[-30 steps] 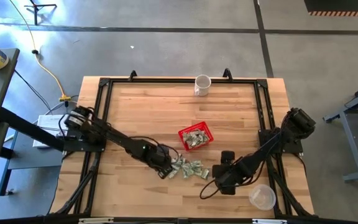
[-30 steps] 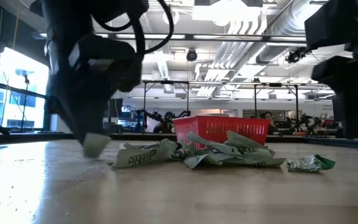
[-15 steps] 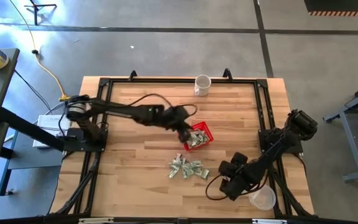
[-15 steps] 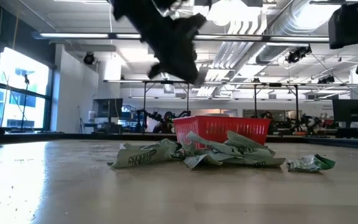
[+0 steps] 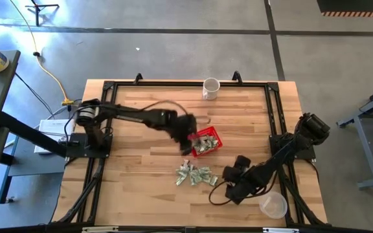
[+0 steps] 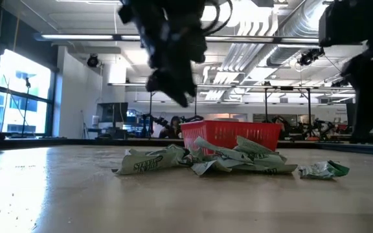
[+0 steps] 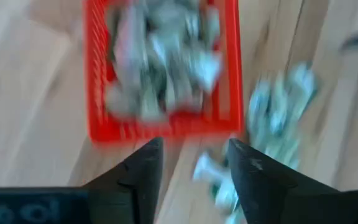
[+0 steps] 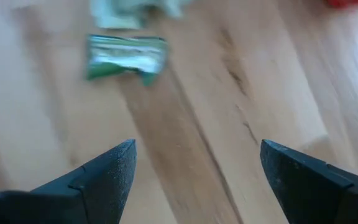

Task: Pick and place items into bin
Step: Put the green truvia packet into the red bin

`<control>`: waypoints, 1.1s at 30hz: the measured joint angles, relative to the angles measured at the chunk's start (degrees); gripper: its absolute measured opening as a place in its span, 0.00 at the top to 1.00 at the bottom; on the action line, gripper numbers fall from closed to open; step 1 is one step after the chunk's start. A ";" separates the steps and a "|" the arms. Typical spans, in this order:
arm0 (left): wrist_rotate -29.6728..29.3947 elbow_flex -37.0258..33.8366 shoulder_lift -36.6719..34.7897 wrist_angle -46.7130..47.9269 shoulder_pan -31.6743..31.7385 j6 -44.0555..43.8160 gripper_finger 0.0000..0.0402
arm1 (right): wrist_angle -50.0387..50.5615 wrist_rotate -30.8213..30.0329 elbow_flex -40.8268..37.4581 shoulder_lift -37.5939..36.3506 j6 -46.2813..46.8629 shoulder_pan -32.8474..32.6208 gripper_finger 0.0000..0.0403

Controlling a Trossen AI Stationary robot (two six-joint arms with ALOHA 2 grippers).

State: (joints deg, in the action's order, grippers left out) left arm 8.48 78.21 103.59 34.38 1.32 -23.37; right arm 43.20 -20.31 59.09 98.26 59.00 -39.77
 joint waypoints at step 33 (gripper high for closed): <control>-23.33 -21.85 -16.52 -13.12 -21.96 -25.42 0.47 | -18.76 22.27 0.22 7.32 -51.33 15.85 0.18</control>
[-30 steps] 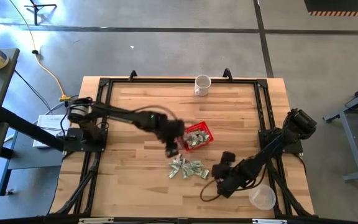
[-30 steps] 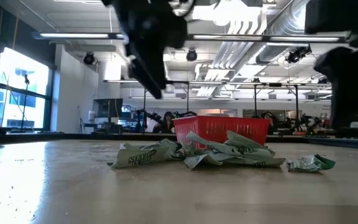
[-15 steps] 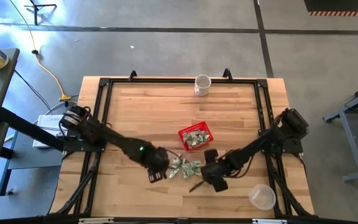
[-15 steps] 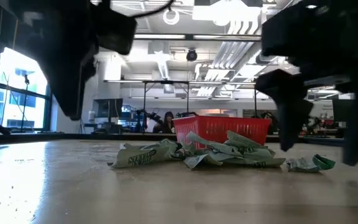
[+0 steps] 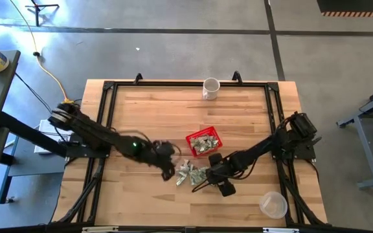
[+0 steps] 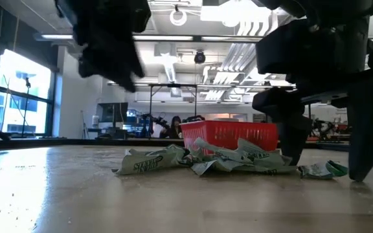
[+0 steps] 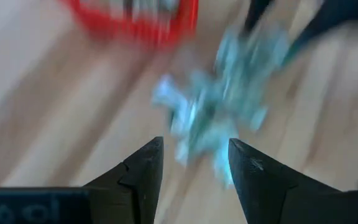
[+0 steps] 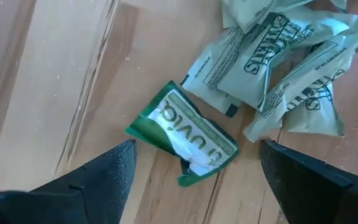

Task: Pick and place items into bin
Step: Put the green truvia packet into the red bin

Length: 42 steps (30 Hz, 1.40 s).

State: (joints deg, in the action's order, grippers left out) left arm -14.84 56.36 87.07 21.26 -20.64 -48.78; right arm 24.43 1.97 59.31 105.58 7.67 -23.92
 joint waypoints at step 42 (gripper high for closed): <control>1.83 -23.63 -21.00 -18.13 13.14 2.00 0.47 | 23.16 -20.42 13.35 -8.34 32.42 4.70 0.99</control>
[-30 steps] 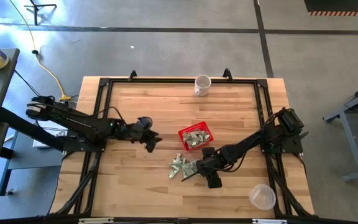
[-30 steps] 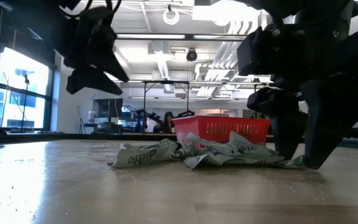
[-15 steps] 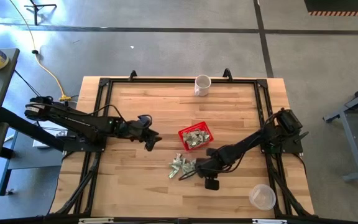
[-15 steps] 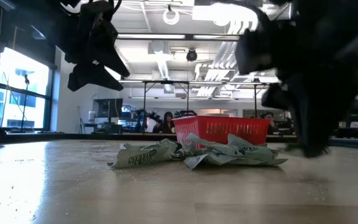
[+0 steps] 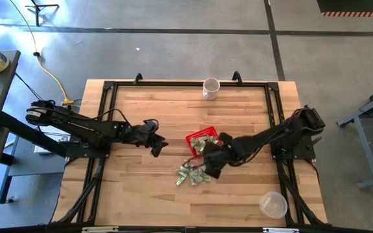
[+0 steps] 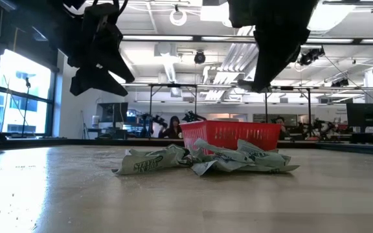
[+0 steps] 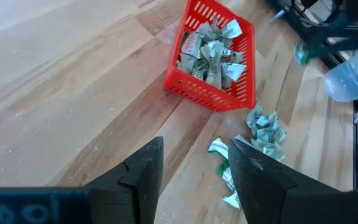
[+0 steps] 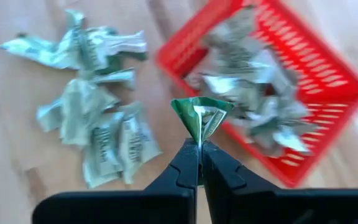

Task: Pick and place items into bin
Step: Put the green truvia packet into the red bin

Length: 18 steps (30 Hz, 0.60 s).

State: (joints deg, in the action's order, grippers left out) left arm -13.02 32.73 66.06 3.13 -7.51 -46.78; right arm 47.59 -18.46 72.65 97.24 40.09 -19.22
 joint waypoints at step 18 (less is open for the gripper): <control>-0.13 0.00 0.02 -0.01 0.00 0.00 0.47 | 0.63 15.81 -0.10 3.72 -4.08 16.86 1.00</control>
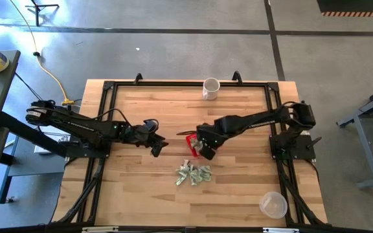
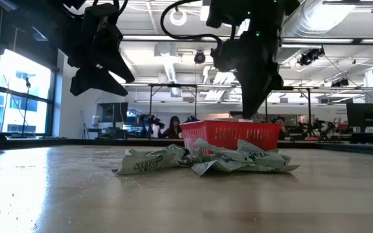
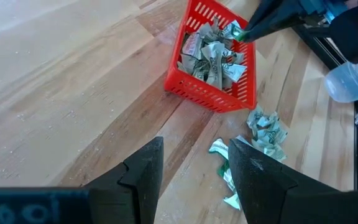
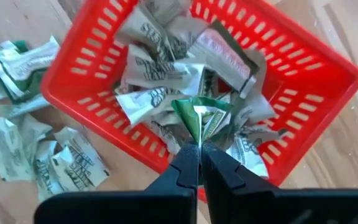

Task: Pick and place items into bin
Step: Put the green truvia packet into the red bin

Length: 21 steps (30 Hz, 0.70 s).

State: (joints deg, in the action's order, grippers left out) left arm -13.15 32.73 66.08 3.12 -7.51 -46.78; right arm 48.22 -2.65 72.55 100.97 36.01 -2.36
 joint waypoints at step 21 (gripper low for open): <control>-0.06 0.00 0.02 0.00 0.00 0.00 0.47 | -6.64 9.15 0.00 0.28 2.35 3.82 0.67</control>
State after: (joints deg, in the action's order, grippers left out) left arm -13.21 32.73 66.10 3.12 -7.51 -46.78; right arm 41.59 6.50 72.55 101.25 38.36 1.46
